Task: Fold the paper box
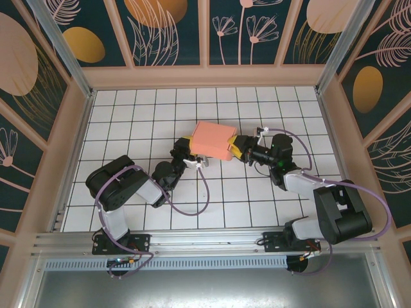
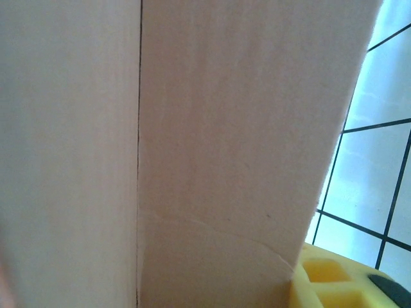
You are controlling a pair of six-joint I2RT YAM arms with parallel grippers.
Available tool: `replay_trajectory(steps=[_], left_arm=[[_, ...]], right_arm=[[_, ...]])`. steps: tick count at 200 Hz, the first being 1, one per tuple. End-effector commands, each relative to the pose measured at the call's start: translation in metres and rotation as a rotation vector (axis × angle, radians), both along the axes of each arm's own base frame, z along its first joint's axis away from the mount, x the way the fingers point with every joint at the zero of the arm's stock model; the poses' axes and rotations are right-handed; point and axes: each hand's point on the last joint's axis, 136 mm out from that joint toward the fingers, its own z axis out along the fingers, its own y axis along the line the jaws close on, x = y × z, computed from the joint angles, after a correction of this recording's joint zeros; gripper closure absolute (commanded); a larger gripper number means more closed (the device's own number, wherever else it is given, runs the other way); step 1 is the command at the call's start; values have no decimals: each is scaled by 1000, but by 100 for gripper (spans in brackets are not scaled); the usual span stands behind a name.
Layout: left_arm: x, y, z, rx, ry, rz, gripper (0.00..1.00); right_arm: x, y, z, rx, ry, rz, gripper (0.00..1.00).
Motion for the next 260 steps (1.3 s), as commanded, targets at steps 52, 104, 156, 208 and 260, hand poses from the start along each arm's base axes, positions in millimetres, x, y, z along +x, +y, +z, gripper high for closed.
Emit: replay_trajectory(steps=[52,104,156,208,260], left_arm=[[-2,-5,9,-52,-7,-23,63],[4,-4,-17,-27,145,1,63],[-9,-12,-54,-32,547,-27,64],[-27,-5,-52,-3,766,-1,66],[-51,-3,-45,80,992,-2,66]], right_arm=[[1,3,3,-14,-27,13,48],[11,-21,-1,-107,-81,-75,27],[11,-59,-9,-314,-154,-186,26],[6,-84,-3,-592,-269,-195,26],[6,-87,33,-757,-517,-137,25]])
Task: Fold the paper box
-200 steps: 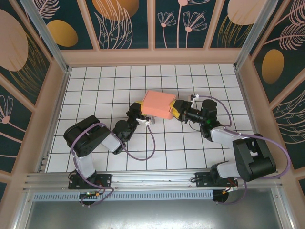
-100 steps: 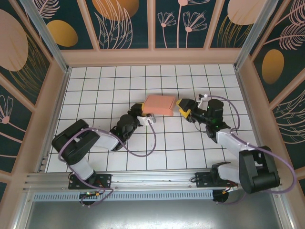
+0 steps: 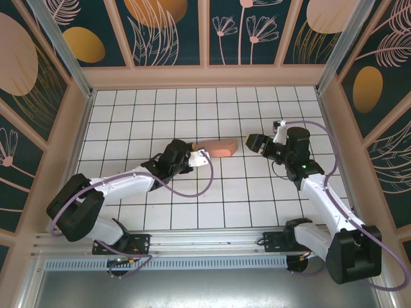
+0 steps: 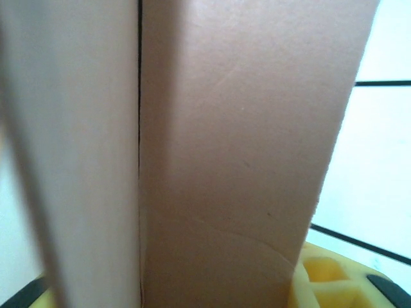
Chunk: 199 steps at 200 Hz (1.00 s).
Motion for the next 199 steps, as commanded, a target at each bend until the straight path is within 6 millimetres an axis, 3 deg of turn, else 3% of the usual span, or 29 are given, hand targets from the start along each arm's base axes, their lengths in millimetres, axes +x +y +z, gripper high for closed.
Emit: replay_trajectory(steps=[1,55,114,161,199], left_arm=[[-25,4,-4,40,184,-22,66],[-43,3,9,111,349,-56,67],[-64,22,-1,252,542,-33,67],[-87,21,-12,286,709,-71,67],[-87,15,-25,316,786,-84,64]], right_arm=[[-2,-7,16,-147,-123,41,25],[1,7,32,-260,-230,139,23],[1,22,6,-359,-175,198,22],[-3,35,-8,-392,-153,251,21],[-12,36,-10,-446,-173,257,20]])
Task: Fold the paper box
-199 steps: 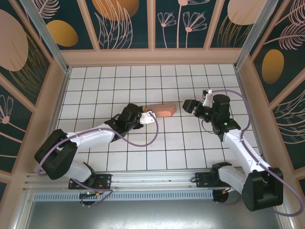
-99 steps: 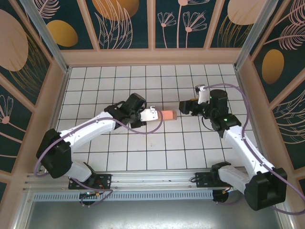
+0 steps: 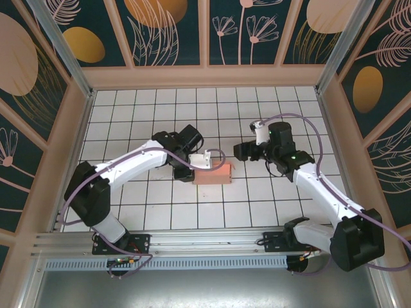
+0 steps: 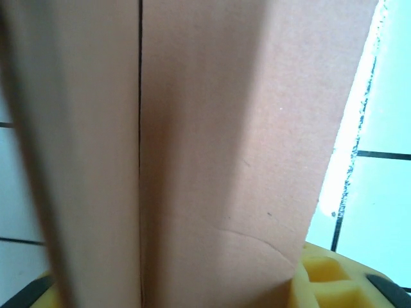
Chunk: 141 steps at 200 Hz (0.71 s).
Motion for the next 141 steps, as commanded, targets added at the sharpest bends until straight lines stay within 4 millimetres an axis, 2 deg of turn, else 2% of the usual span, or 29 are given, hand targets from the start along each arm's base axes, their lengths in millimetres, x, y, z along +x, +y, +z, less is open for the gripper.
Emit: replay_trajectory(steps=[1,11,35,52,60,61,64,80,88,99,124,131,141], left_arm=[[-9,1,-3,21,98,-1,64],[-8,-1,-12,41,120,-5,65],[-7,-4,-17,46,141,-17,65],[-7,-4,-20,43,151,-24,65],[-6,-4,-22,45,152,-25,65],[-6,-4,-22,45,152,-25,65],[-7,-4,-22,45,153,-27,65],[-6,-4,-23,48,153,-29,65],[-6,-4,-23,45,149,-32,65],[-5,-4,-23,44,143,-37,65],[-3,-5,-22,39,133,-43,65],[-3,-6,-23,37,134,-44,64],[-3,-7,-22,33,132,-49,64]], right_arm=[[-2,-2,13,-44,-65,0,21],[-4,-4,15,-55,-81,-6,20],[-20,0,21,-69,-125,36,23],[-36,5,16,-115,-163,91,34],[-42,7,13,-132,-166,112,41],[-43,8,11,-137,-164,117,45],[-44,8,9,-146,-163,124,48],[-52,13,-1,-194,-151,162,54],[-51,14,-6,-221,-148,161,55],[-48,13,-11,-244,-139,153,64],[-43,18,-20,-268,-119,169,66],[-40,19,-22,-275,-114,170,71],[-39,21,-25,-280,-105,181,74]])
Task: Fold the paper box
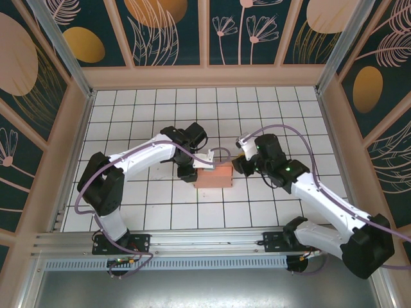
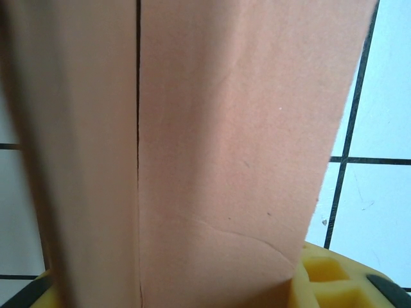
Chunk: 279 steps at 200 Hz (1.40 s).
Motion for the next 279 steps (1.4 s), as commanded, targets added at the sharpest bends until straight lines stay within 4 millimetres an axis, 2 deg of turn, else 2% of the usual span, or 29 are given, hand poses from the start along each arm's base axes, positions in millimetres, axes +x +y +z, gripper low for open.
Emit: replay_trajectory(steps=[1,16,36,69,90,100,121,132,163,218,245,279], left_arm=[[-6,1,-9,11,43,-28,64],[-5,0,-10,9,41,-28,64],[-5,0,-12,9,41,-29,64],[-5,0,-12,8,39,-32,64],[-4,1,-12,7,35,-27,64],[-5,1,-12,8,37,-25,64],[-5,1,-13,7,37,-23,64],[-4,1,-13,8,36,-22,64],[-5,1,-13,5,37,-24,63],[-6,0,-13,2,44,-17,64],[-6,0,-13,2,44,-15,64],[-6,0,-13,1,49,-13,64]], right_arm=[[4,0,-7,-50,-1,10,74],[5,2,-11,-57,10,19,79],[4,2,-13,-65,22,28,79],[4,1,9,-8,-26,4,70],[-7,10,22,69,-32,59,61],[-12,15,22,96,-19,77,57],[-12,14,12,87,8,60,56],[-11,12,6,74,25,47,59],[-10,9,-6,31,50,38,75],[-20,11,-25,-10,121,100,77],[-21,10,-25,-17,124,96,84],[-23,8,-22,-24,114,103,84]])
